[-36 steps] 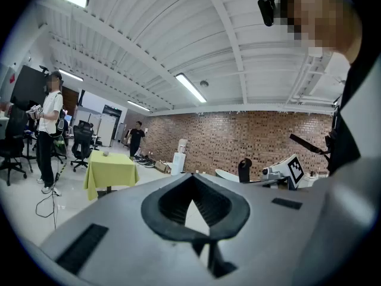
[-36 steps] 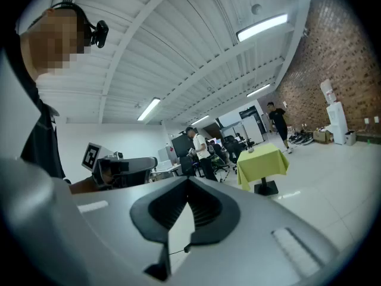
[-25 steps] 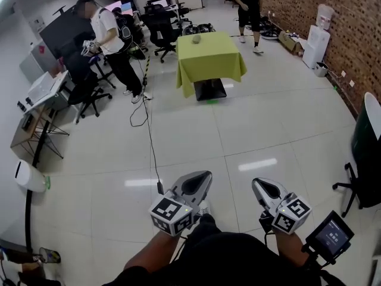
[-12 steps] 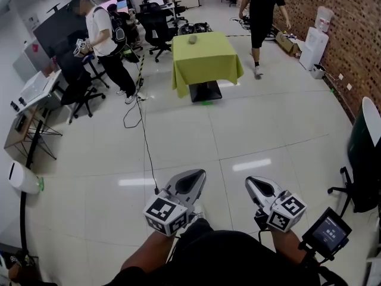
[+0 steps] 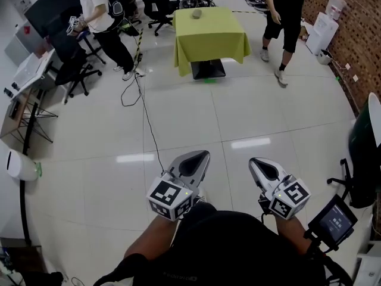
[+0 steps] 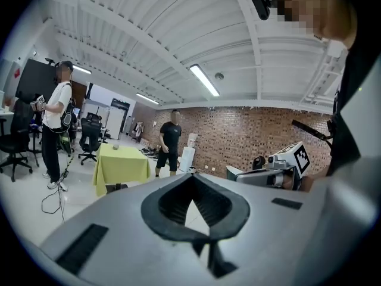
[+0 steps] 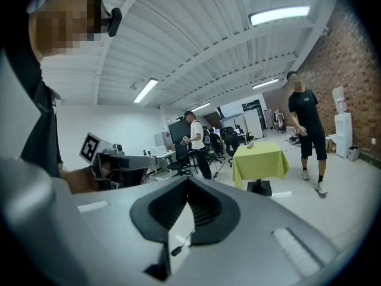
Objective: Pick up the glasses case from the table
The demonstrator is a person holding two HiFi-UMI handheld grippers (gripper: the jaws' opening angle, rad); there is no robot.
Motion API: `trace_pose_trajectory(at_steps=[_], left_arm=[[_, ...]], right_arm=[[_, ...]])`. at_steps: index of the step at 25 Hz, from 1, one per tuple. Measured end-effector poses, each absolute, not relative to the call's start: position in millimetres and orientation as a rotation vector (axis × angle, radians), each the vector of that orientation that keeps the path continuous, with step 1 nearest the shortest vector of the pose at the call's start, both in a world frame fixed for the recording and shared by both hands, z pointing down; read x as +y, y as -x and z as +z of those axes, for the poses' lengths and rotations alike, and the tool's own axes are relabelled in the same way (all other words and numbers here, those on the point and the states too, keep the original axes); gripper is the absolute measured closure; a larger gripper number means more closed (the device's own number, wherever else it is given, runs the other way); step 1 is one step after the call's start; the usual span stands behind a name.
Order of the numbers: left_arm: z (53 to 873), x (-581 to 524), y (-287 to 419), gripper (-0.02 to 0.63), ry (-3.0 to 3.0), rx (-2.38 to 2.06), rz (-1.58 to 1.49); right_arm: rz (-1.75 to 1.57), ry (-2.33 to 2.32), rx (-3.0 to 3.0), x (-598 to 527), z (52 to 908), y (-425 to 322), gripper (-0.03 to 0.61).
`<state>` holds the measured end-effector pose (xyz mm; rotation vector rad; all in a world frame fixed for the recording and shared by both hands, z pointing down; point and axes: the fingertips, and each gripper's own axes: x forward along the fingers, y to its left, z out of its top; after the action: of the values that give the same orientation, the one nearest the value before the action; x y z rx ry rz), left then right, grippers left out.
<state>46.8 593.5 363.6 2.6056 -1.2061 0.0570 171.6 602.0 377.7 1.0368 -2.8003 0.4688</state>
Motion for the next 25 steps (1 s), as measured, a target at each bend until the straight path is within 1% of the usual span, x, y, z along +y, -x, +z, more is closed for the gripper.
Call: trace_pose_trajectory(at_steps=[5,13,17,25], left_arm=[[363,558,-15,0.611,-2.601,-1.208,0.037],[369,501,35,0.611,-2.611,-1.203,0.007],[369,487,48,0.611,-2.601,-1.192,0.017],[378,447,62,0.611,-2.575,-1.248,0.038]], right_arm=[[0.518,-1.044,-2.773,569,382,-143,0.575],[0.484,-1.109,-2.766,515,382,-102,0.575],[0.479,-1.102,-2.769,501,381,-84,0.575],[0.481,-1.105,-2.808,453,384,-81,0.575]])
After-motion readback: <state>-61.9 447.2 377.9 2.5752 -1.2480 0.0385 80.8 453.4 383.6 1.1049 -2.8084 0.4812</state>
